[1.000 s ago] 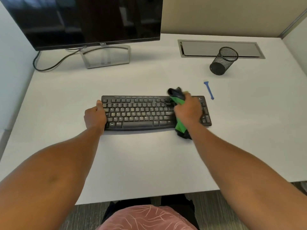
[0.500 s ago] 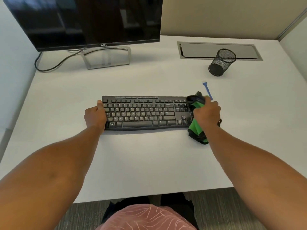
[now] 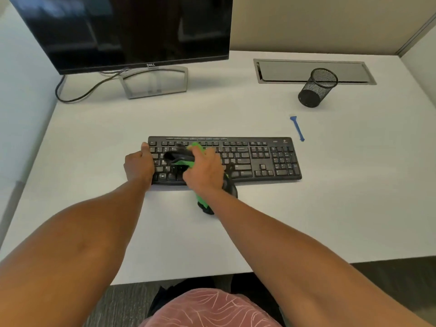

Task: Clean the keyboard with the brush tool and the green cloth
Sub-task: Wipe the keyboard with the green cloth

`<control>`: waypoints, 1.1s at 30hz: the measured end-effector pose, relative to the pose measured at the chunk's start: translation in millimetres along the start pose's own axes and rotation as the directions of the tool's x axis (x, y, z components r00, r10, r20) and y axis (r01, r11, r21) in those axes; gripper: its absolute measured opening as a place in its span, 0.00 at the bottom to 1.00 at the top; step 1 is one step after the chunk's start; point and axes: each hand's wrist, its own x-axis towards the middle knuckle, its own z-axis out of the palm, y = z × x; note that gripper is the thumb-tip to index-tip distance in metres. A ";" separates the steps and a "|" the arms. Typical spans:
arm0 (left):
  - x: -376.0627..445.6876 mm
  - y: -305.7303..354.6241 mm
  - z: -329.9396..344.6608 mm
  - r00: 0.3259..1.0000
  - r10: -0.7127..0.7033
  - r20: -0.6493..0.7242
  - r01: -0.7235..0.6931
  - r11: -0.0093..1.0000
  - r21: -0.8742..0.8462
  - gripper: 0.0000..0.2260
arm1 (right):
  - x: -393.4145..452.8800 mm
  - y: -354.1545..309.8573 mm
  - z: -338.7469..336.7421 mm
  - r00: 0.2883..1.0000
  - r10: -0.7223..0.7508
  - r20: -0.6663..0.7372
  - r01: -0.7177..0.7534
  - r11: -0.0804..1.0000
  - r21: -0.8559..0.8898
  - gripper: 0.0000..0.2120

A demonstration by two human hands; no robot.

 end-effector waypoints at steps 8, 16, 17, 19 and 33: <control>-1.2 3.8 -1.8 0.999 -0.022 0.035 0.023 0.999 -0.029 0.23 | 21.3 7.9 -7.9 0.896 -0.421 0.139 0.443 0.866 -0.232 0.29; 1.4 7.4 -7.8 0.997 -0.062 0.055 0.065 0.996 -0.056 0.24 | 13.6 3.4 13.4 0.652 -0.733 0.196 0.756 0.606 -0.247 0.23; -0.5 9.0 -7.6 0.997 -0.071 0.040 0.074 0.994 -0.082 0.23 | 14.6 11.3 11.7 0.633 -0.749 0.194 0.770 0.584 -0.259 0.19; -3.0 11.7 -6.2 0.997 -0.081 0.017 0.082 0.991 -0.102 0.22 | 18.0 31.5 5.6 0.664 -0.734 0.143 0.740 0.617 -0.268 0.13; -3.7 1.7 -4.5 1.000 -0.023 0.013 0.025 0.994 -0.109 0.22 | 51.9 143.0 -76.0 0.803 0.506 -0.316 -0.518 0.854 0.052 0.19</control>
